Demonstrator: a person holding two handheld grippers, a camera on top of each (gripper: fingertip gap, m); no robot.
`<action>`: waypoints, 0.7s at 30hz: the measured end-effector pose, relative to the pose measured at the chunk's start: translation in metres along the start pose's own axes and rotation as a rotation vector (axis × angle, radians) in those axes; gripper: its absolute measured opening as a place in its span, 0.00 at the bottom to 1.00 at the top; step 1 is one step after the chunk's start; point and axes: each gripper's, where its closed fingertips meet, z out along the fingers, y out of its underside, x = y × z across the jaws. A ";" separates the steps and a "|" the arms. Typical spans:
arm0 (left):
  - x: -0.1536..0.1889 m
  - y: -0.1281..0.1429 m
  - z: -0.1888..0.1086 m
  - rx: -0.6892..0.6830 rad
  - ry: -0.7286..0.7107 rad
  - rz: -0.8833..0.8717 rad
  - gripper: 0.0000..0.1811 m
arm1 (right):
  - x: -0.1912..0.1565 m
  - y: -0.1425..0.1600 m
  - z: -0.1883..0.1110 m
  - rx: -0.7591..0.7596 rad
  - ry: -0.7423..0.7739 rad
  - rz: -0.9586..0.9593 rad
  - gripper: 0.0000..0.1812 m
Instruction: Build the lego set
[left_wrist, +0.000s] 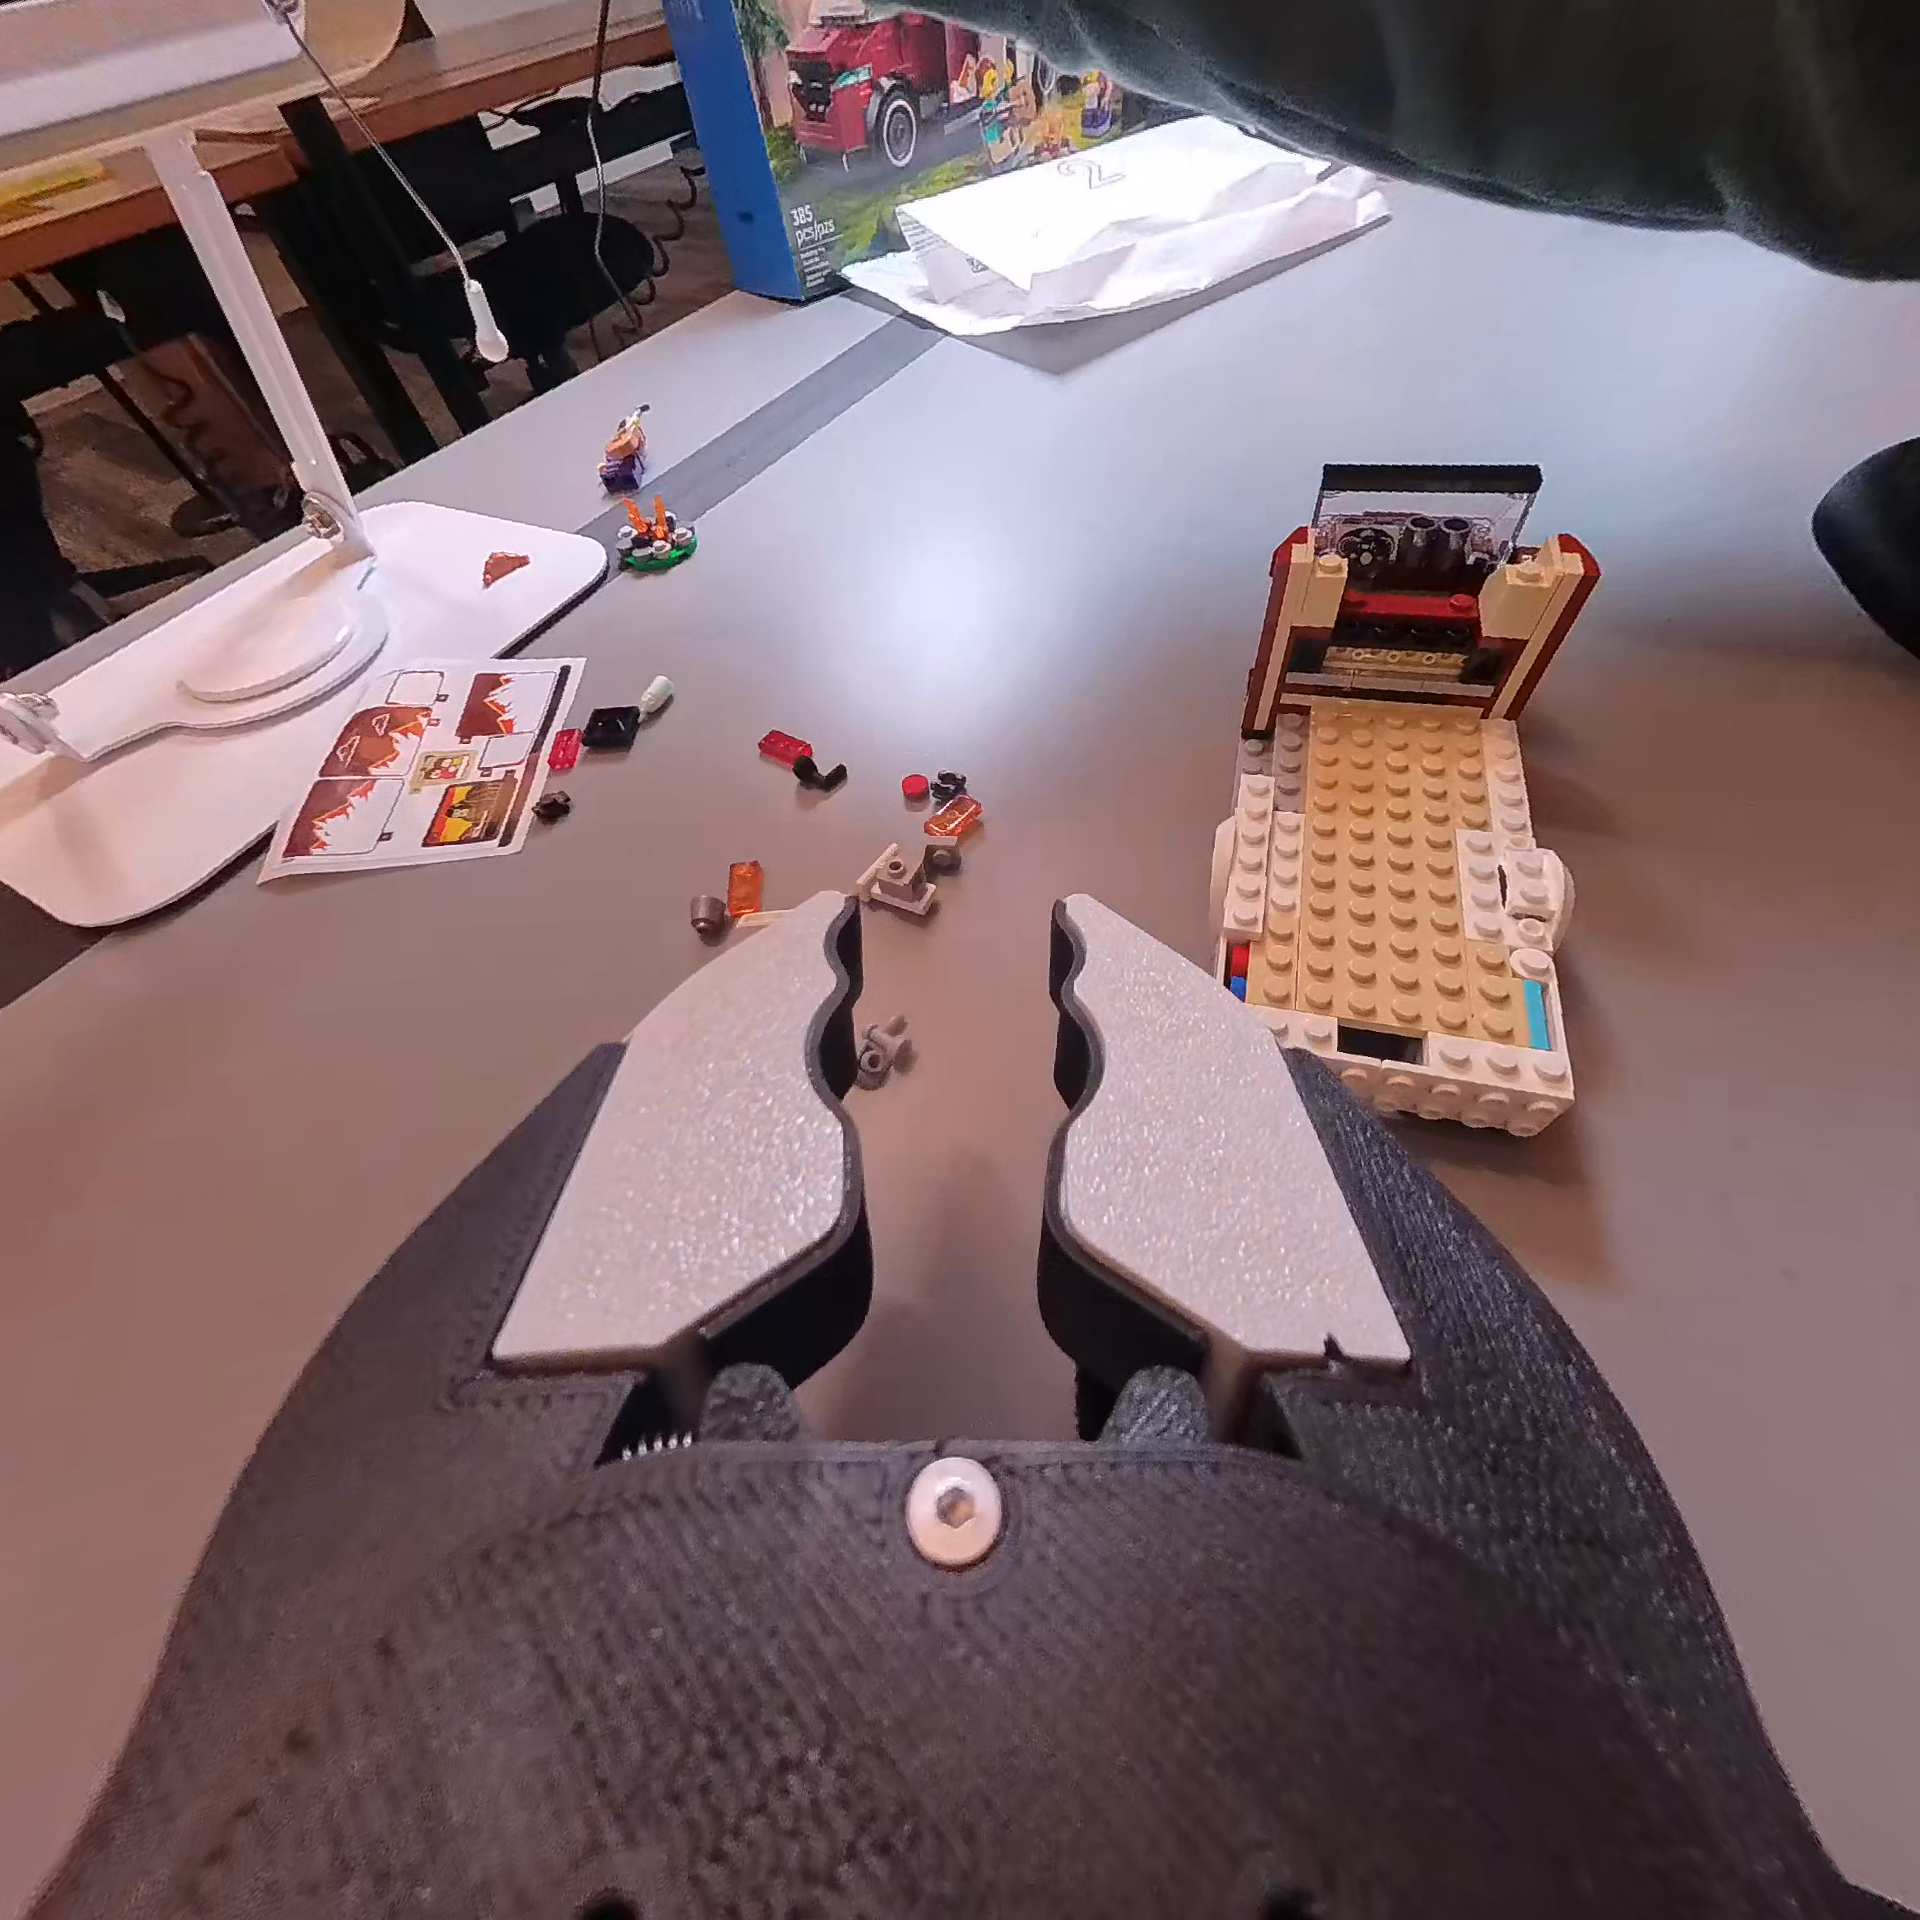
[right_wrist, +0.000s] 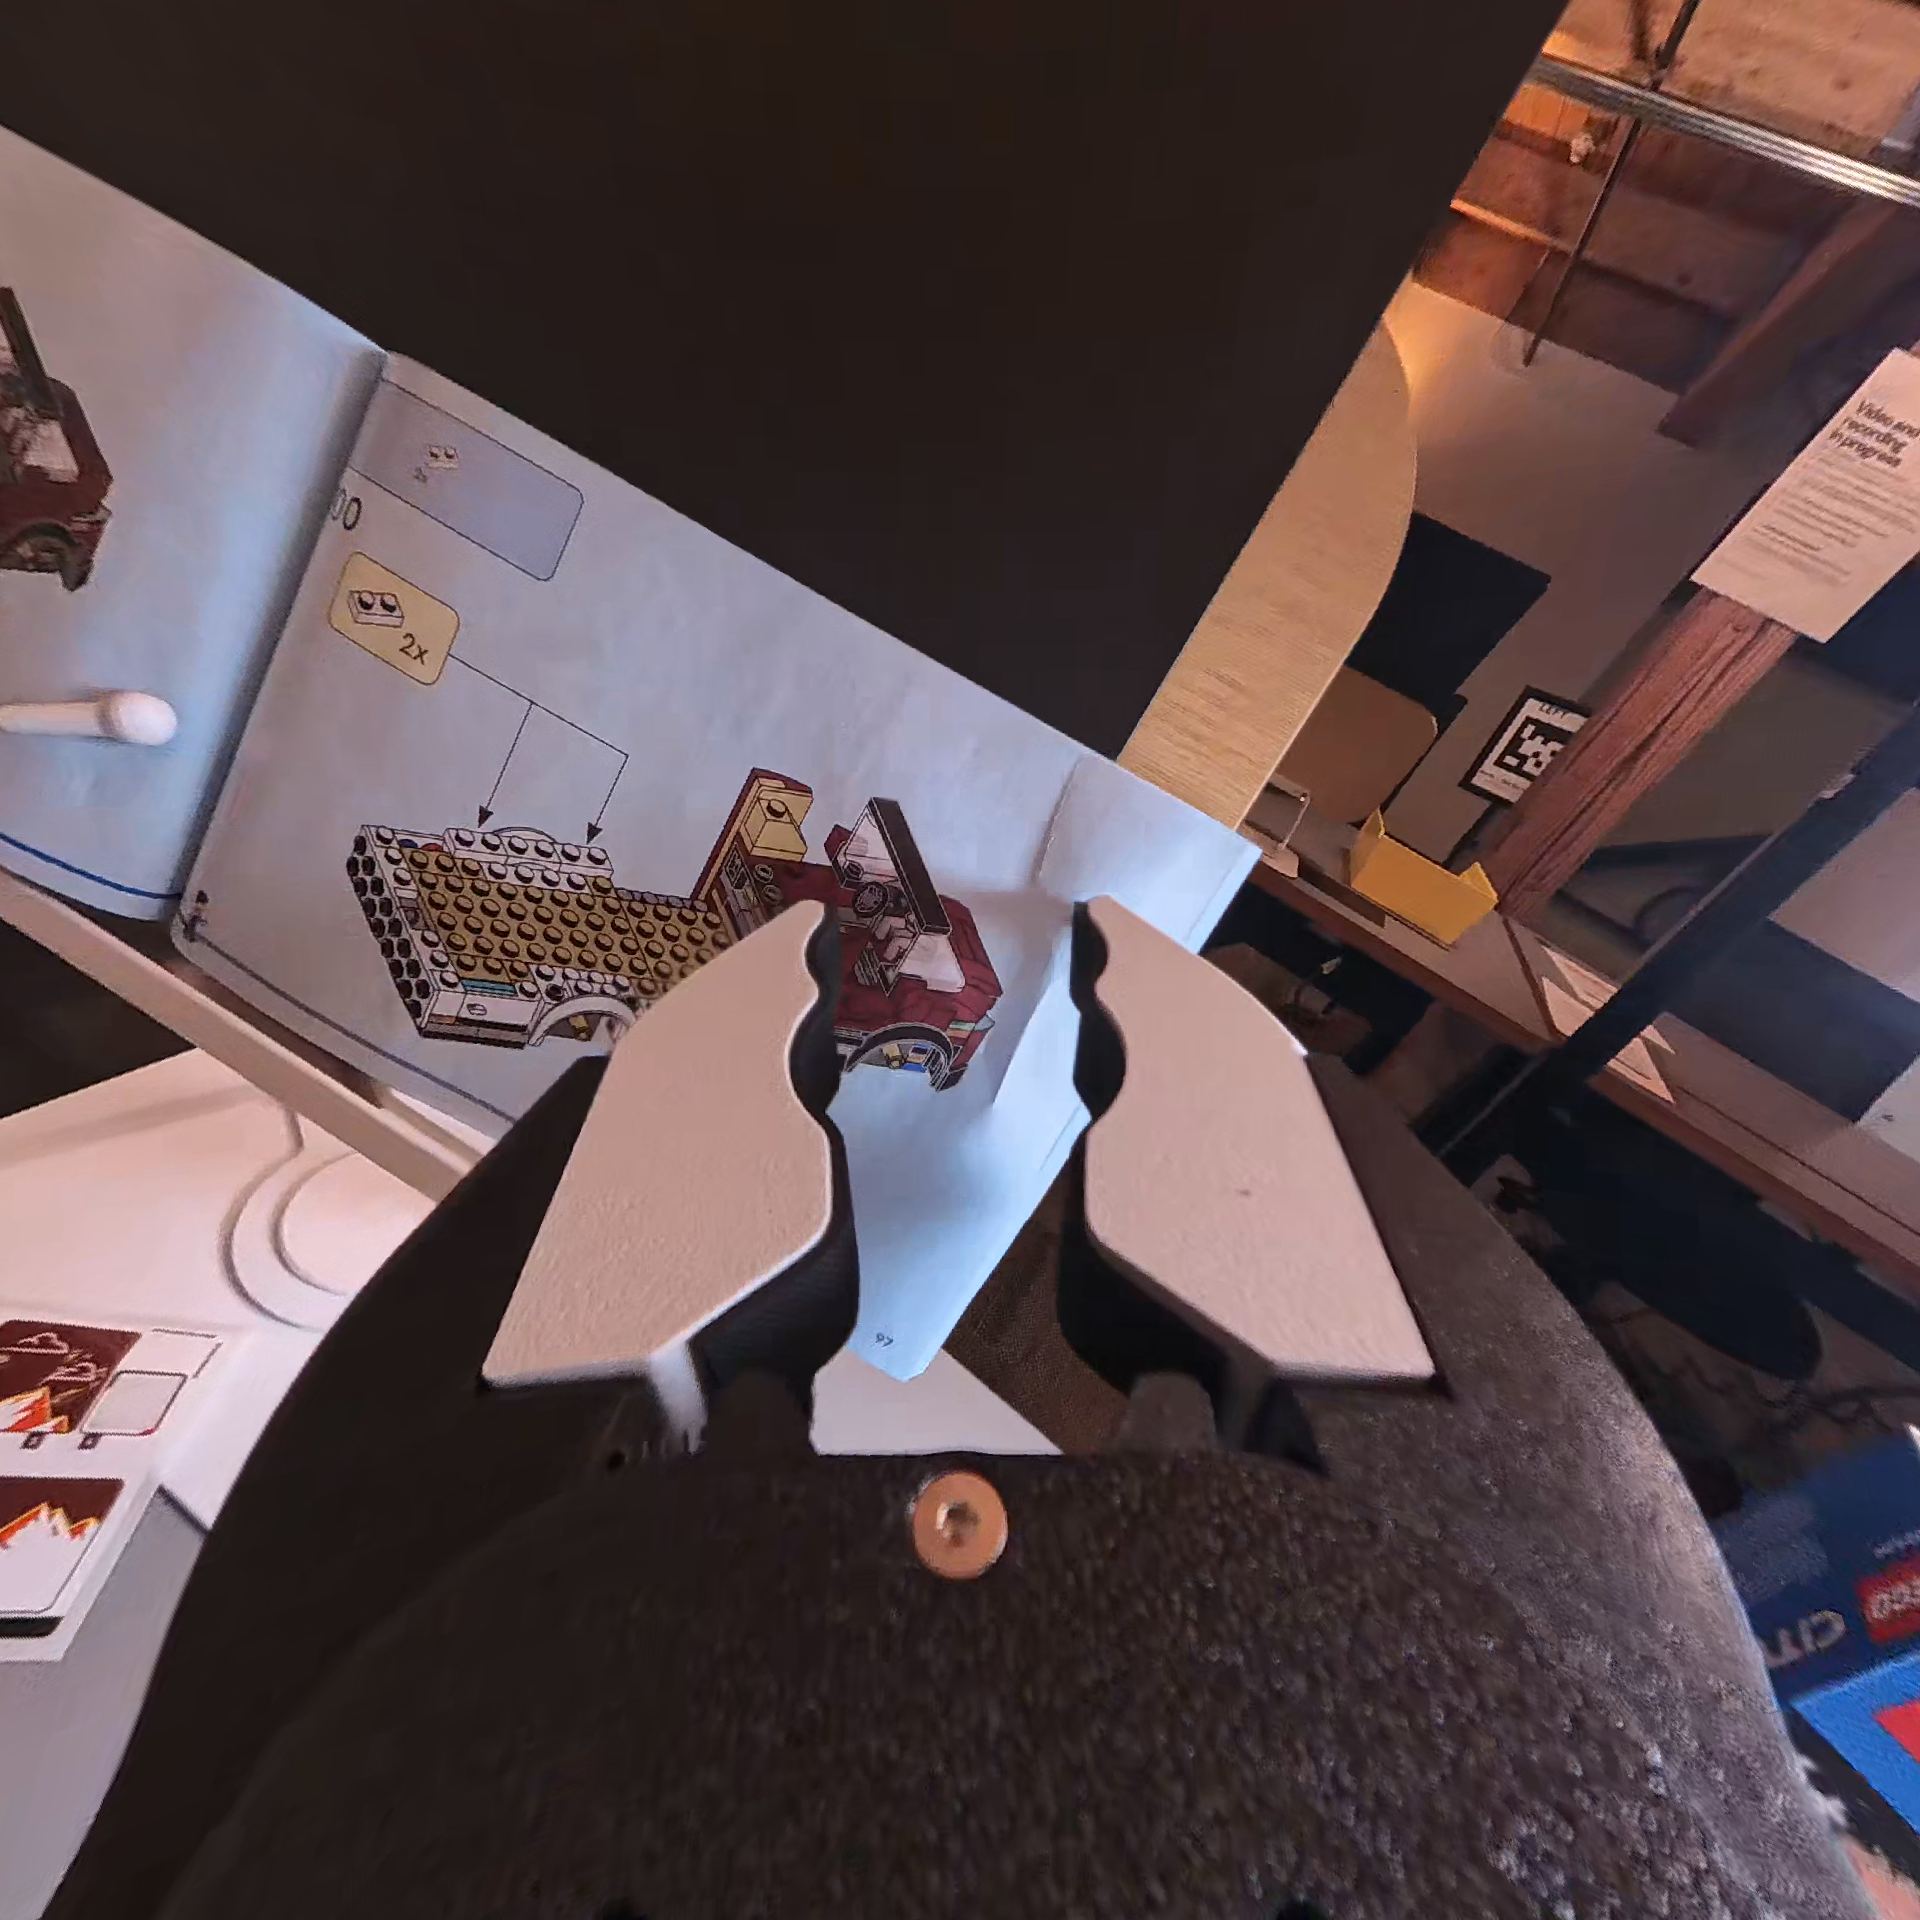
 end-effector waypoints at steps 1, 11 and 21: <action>0.000 0.000 0.000 -0.001 0.003 -0.001 0.19 | -0.001 0.003 0.000 -0.006 0.003 0.004 0.21; 0.003 0.005 0.004 -0.025 0.022 0.005 0.19 | 0.007 0.008 0.004 -0.025 0.034 -0.021 0.29; 0.000 0.005 0.004 -0.024 0.005 0.004 0.18 | -0.002 0.008 -0.010 0.011 0.076 -0.078 0.13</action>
